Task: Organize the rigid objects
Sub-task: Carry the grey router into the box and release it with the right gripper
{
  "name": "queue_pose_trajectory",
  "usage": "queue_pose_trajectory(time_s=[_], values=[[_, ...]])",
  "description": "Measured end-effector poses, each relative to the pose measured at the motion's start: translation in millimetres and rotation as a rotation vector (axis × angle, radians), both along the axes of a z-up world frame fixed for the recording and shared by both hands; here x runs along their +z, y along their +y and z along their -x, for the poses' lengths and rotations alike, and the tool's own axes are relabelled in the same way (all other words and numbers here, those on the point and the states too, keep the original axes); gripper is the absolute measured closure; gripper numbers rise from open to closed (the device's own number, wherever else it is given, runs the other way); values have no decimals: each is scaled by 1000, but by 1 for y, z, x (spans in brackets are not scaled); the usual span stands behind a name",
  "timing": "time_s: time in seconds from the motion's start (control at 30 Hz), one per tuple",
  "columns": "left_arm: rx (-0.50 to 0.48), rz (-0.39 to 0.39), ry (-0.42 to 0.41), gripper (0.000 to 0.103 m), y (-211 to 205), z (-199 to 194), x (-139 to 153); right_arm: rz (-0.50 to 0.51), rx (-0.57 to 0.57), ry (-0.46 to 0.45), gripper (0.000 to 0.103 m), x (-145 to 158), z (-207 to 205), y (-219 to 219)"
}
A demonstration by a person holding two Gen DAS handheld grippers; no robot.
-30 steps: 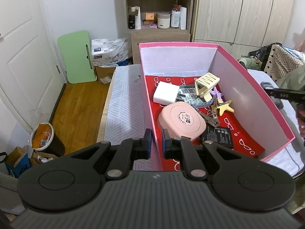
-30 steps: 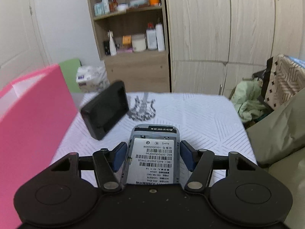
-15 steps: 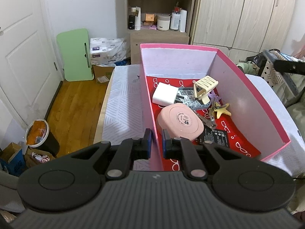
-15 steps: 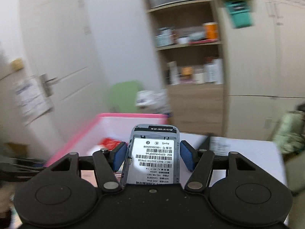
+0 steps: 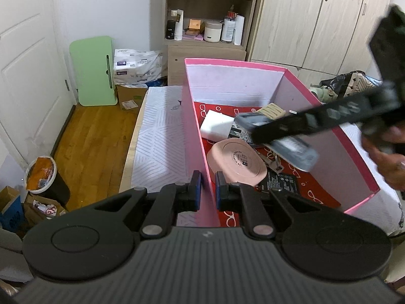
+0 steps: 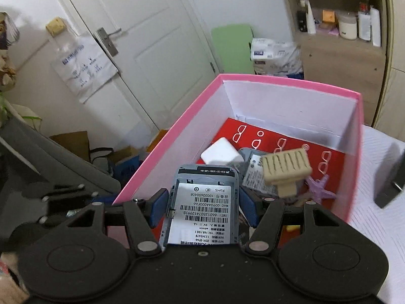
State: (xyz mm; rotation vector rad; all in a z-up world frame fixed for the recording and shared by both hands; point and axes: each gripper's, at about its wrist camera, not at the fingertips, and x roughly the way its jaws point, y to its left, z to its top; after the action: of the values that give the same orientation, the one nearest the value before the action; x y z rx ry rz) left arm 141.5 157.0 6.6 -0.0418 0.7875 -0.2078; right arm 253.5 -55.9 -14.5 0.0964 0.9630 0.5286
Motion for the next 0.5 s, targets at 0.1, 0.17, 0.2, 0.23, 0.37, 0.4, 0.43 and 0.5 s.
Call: queue_pose_trajectory(time_s=[0.1,0.17,0.2,0.23,0.37,0.4,0.43,0.5], values=[[0,-4,-3,93,-1,0,0,51,-30,-35,37,1,-15,8],[-1,-5,-6,93,-1,0,0,133,-45,-113,37,5,-24,16],[-5,-6,-8,93,-1,1,0,157,-50,-140,37,7,-28,19],[-8,-5,-10,93,-1,1,-1,176,-53,-158,37,8,-33,21],[-14,-7,-9,93,-1,1,-1,192,-60,-118,37,2,-52,24],[-16,-10,-9,93,-1,1,0,196,-57,-96,37,-2,-55,25],[-17,-14,-10,93,-2,1,0,203,-58,-76,37,-7,-57,25],[-18,-15,-10,92,-2,1,0,229,-61,-55,37,-13,-59,29]])
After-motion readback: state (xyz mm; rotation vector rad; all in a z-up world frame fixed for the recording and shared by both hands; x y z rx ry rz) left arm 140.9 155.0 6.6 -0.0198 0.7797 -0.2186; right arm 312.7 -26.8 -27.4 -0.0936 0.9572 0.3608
